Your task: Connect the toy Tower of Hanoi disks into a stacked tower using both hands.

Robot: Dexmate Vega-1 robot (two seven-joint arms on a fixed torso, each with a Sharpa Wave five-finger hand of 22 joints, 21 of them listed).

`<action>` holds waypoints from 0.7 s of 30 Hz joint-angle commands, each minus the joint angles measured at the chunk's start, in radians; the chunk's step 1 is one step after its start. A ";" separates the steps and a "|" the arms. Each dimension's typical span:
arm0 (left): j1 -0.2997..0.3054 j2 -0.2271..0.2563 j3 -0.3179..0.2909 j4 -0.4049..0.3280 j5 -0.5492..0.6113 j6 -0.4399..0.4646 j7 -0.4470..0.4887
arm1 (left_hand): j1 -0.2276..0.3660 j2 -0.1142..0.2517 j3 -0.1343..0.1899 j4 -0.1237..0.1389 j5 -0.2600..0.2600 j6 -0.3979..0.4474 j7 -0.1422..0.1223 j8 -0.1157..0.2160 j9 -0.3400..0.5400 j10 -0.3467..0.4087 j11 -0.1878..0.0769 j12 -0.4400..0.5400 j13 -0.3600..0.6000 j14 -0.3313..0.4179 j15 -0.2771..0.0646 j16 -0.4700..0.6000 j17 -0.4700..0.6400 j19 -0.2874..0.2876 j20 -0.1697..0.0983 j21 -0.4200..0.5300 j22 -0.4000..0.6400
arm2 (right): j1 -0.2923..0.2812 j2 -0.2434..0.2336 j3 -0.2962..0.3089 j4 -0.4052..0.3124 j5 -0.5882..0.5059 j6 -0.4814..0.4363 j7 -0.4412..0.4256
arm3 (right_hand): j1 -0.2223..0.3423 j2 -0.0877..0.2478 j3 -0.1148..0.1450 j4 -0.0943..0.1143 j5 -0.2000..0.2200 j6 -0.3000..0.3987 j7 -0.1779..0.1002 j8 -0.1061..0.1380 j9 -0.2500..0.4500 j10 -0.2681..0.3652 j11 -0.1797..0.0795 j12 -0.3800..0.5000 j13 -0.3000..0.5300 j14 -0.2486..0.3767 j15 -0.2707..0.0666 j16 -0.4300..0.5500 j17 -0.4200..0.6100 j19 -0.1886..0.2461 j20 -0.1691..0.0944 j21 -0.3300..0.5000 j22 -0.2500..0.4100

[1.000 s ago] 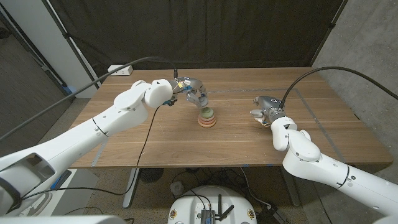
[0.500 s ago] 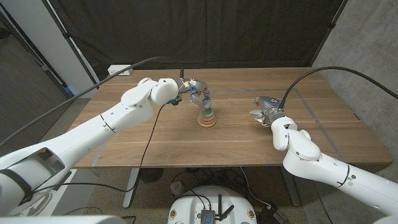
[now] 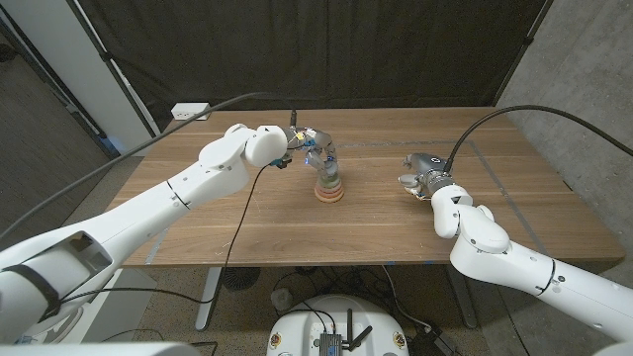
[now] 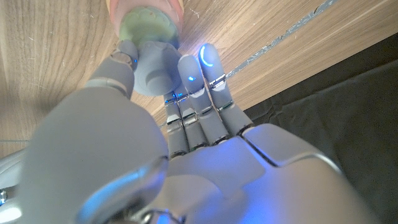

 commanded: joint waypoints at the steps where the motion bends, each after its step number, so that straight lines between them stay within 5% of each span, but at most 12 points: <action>1: -0.009 -0.016 0.018 0.033 0.004 -0.015 -0.001 | 0.025 0.025 0.004 0.003 0.004 0.012 -0.004 0.006 -0.001 0.090 -0.082 0.001 0.014 0.003 -0.089 0.004 0.002 0.001 -0.143 0.006 0.003 | 0.005 -0.002 -0.003 0.003 0.011 -0.002 -0.008 | -0.010 -0.001 0.006 -0.001 0.010 0.002 0.004 0.000 0.005 0.003 0.001 0.000 0.003 0.006 -0.017 0.007 0.004 0.000 -0.053 0.000 0.000; 21: -0.016 -0.028 0.031 0.058 0.003 -0.026 0.005 | 0.034 0.025 0.004 0.002 0.006 0.012 -0.005 0.003 0.000 0.088 -0.086 -0.003 0.016 0.003 -0.089 0.004 0.003 0.000 -0.143 0.007 0.004 | 0.008 -0.007 -0.010 -0.001 0.026 -0.014 -0.016 | -0.012 0.000 0.007 0.000 0.011 0.002 0.006 0.000 0.005 0.004 0.002 0.000 0.004 0.006 -0.016 0.009 0.005 0.001 -0.053 0.002 0.002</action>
